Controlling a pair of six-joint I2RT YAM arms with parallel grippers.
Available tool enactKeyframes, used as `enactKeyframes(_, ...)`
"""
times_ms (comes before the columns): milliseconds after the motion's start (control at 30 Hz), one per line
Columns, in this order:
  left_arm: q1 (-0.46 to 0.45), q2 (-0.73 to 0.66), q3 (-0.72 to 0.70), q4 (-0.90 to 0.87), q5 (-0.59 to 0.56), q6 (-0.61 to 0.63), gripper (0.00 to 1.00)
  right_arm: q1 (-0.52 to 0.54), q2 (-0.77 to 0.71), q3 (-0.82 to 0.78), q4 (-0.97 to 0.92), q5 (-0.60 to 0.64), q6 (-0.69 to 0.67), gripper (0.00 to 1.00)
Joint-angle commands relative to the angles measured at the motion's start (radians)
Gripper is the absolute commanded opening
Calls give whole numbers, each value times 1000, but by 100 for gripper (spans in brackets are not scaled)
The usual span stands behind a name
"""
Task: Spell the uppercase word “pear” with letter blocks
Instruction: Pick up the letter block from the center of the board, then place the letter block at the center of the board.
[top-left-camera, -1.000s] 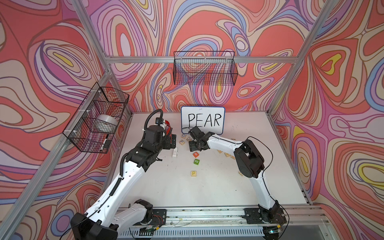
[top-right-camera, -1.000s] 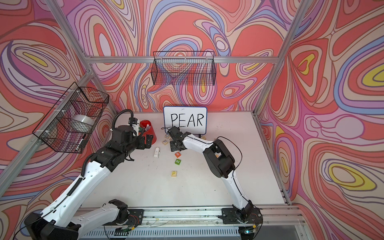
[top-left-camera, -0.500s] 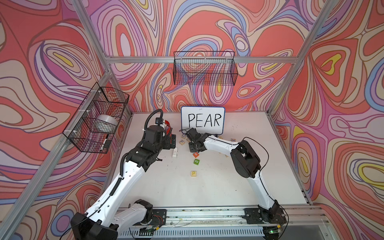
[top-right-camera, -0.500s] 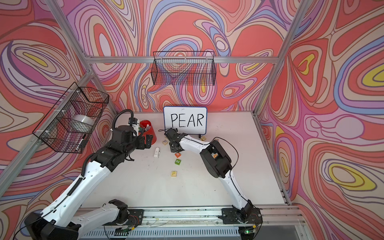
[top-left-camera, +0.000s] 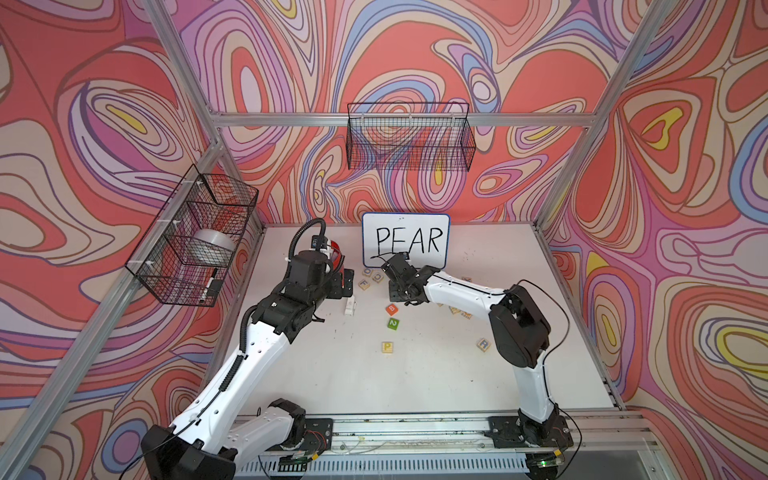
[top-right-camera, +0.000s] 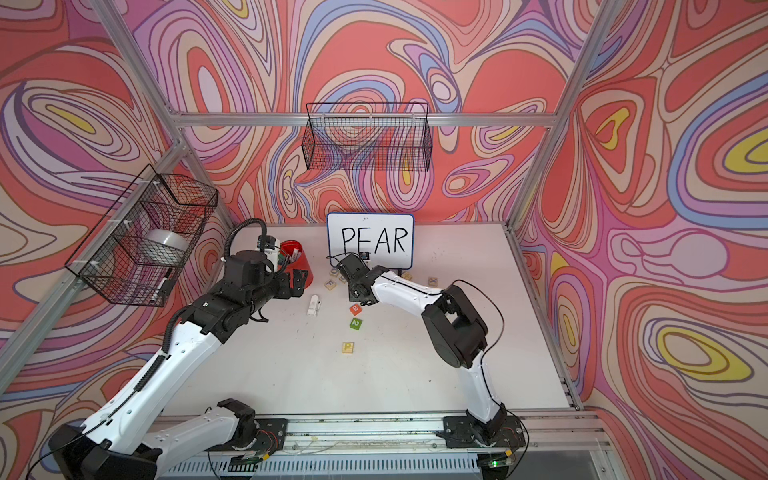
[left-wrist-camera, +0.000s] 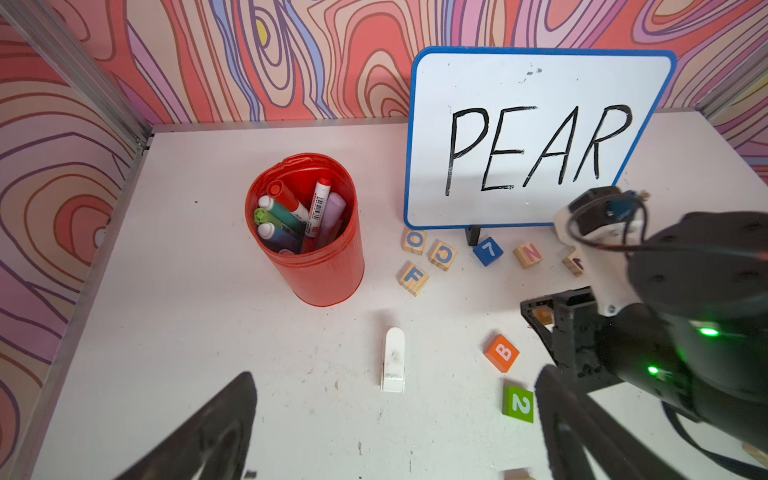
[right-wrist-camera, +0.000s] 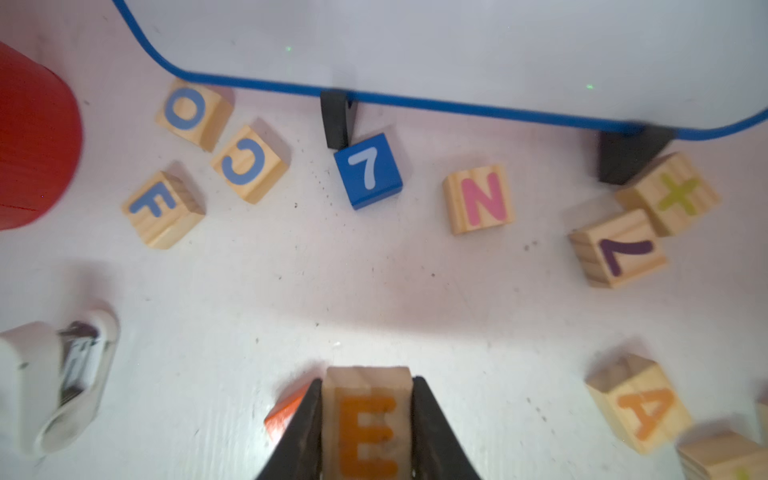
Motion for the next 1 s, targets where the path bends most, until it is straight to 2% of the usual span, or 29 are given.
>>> enactKeyframes(0,4,-1,43,-39,38,-29,100,18,-108,-100,-20,-32,65,27)
enactKeyframes(167,3,-35,39,-39,78,-68,100,71,-230,-300,16,-65,158,26)
enactKeyframes(300,2,-59,29,-38,123,-95,100,129,-243,-371,51,-73,209,26)
enactKeyframes(533,2,-81,34,-50,147,-110,100,214,-186,-375,56,-114,274,26)
enactKeyframes(700,3,-107,31,-46,143,-110,100,226,-158,-323,-5,-85,279,26)
enactKeyframes(967,4,-127,36,-55,122,-101,100,234,-124,-315,-9,-126,266,28)
